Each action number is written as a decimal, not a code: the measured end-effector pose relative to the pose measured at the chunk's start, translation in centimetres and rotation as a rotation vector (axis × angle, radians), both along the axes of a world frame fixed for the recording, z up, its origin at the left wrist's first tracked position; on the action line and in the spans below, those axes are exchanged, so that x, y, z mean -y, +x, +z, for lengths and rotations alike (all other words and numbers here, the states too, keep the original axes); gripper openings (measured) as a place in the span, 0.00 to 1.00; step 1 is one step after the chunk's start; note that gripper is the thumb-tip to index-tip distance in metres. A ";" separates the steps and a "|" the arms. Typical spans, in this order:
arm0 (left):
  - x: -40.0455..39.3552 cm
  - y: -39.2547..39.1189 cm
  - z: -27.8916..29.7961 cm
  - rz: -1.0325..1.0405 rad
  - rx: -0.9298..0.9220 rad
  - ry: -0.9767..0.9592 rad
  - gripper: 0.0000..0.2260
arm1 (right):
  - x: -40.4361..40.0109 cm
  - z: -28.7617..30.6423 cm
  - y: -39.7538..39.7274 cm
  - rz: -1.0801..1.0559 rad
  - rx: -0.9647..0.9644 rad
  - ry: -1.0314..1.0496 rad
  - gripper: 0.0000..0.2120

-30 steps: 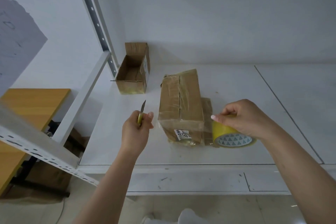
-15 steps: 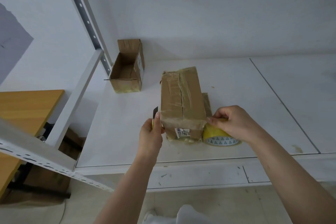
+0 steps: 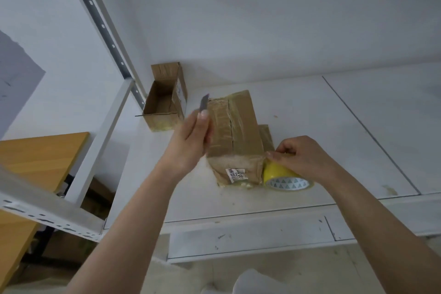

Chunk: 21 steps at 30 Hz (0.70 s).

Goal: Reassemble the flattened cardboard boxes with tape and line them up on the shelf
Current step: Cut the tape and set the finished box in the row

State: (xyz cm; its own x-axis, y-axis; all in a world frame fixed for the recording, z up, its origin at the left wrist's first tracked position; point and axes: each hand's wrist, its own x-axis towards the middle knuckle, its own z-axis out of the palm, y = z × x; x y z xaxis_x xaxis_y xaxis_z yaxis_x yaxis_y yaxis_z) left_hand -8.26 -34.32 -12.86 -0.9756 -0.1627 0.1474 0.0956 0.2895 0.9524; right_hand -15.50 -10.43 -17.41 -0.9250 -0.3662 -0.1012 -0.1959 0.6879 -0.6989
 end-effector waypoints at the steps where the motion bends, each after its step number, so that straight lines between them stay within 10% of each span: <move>1: -1.0 -0.8 1.1 -0.148 0.004 -0.074 0.22 | 0.0 -0.1 0.1 -0.003 0.006 -0.003 0.14; 5: -4.8 -3.5 1.6 -0.424 0.240 -0.217 0.24 | -0.4 -0.1 0.1 -0.010 0.054 -0.035 0.13; 13: -4.1 -4.3 -1.5 -0.349 0.271 -0.165 0.22 | -2.8 -0.6 0.8 0.120 0.381 -0.346 0.07; 21: -4.2 -4.3 -1.6 -0.374 0.246 -0.246 0.20 | -2.8 -1.4 -0.2 -0.008 0.099 0.187 0.14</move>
